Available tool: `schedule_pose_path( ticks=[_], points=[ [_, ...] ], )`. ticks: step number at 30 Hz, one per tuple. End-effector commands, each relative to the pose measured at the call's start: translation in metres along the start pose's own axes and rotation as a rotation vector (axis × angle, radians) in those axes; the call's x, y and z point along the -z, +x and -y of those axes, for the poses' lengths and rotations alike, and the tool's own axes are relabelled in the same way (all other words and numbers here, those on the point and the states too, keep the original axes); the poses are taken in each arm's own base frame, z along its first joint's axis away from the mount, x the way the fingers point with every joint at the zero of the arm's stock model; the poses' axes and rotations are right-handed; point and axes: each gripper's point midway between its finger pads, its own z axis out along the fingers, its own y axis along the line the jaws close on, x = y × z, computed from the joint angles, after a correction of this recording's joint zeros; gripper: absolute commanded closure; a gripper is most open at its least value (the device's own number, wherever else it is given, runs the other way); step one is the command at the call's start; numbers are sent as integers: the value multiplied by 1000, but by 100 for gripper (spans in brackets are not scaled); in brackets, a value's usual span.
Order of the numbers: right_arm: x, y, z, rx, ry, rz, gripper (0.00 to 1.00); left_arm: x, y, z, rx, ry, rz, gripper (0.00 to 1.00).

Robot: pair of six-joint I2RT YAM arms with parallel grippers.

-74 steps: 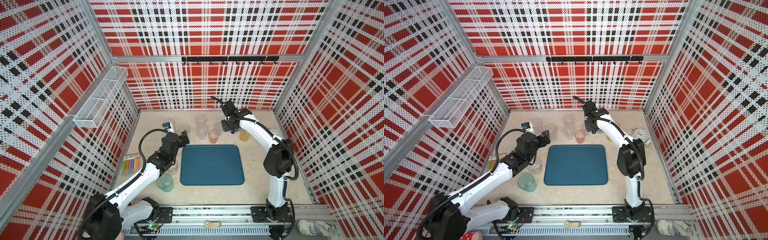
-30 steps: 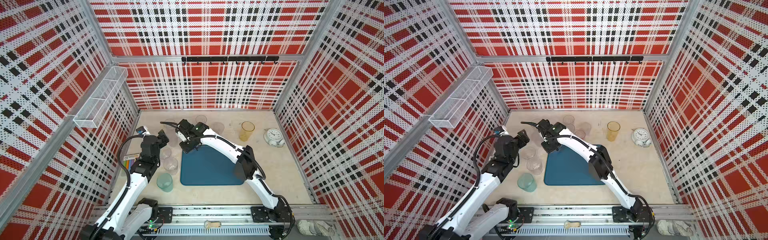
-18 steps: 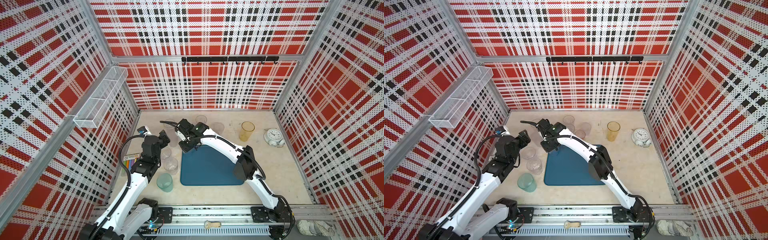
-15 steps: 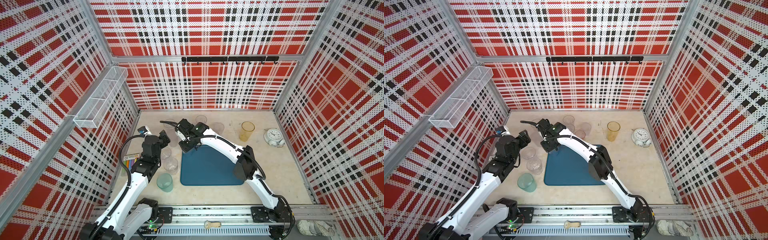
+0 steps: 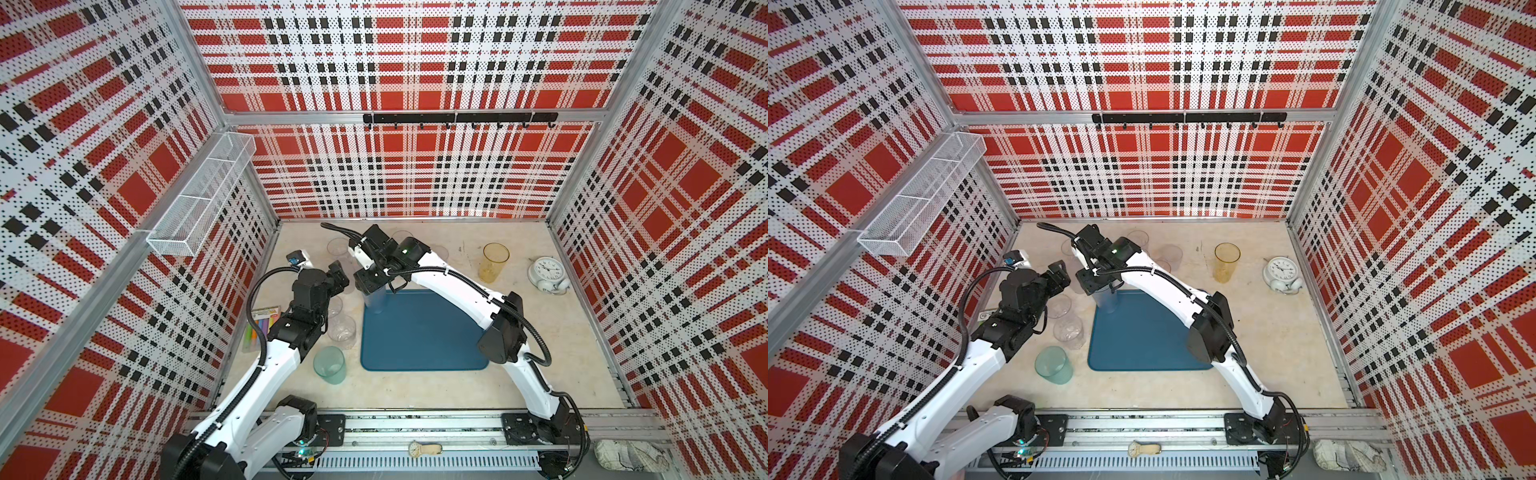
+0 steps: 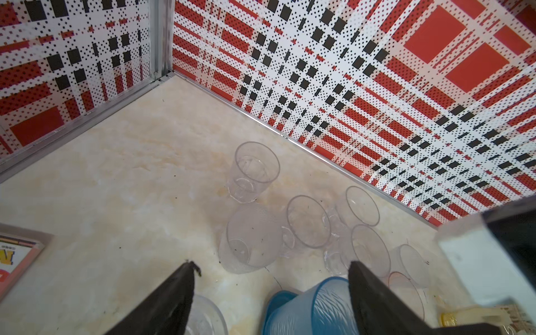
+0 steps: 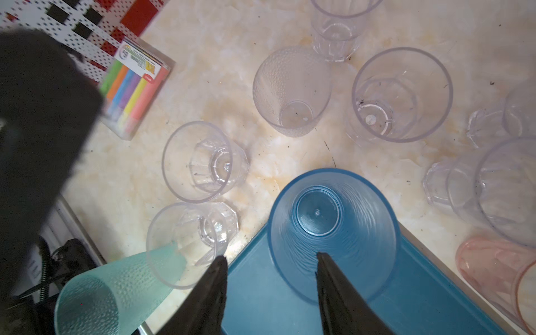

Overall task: Place the glasses into the tray
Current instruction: Place the glass on the tray, then pick up the glass from the top-right of the table.

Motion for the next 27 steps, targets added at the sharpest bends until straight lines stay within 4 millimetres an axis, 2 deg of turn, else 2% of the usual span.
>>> schedule_pose_path(
  ticks=[1,4,7,11,15,17,18,21,23,24,27],
  points=[
    [47,-21,-7,-32,-77,103,47,3,-15,9,-7,10,24,15],
    [81,-31,3,-100,-162,209,47,5,-18,11,-37,-11,37,14],
    [114,-34,27,-168,-172,298,46,5,-15,25,-102,-17,34,13],
    [153,-20,87,-284,-57,381,46,9,-2,61,-210,1,32,10],
    [195,19,177,-469,125,462,46,16,14,105,-268,101,24,8],
    [215,45,222,-570,225,489,46,22,27,128,-289,167,18,7],
    [229,63,251,-647,294,508,46,24,35,140,-304,204,10,6],
    [262,108,308,-771,511,532,45,29,54,163,-360,268,11,4],
    [269,131,333,-826,597,532,43,30,64,173,-382,294,6,3],
    [266,141,343,-890,596,532,43,31,69,177,-389,303,3,3],
    [254,152,358,-950,559,545,43,31,77,183,-397,322,-10,1]
  ],
)
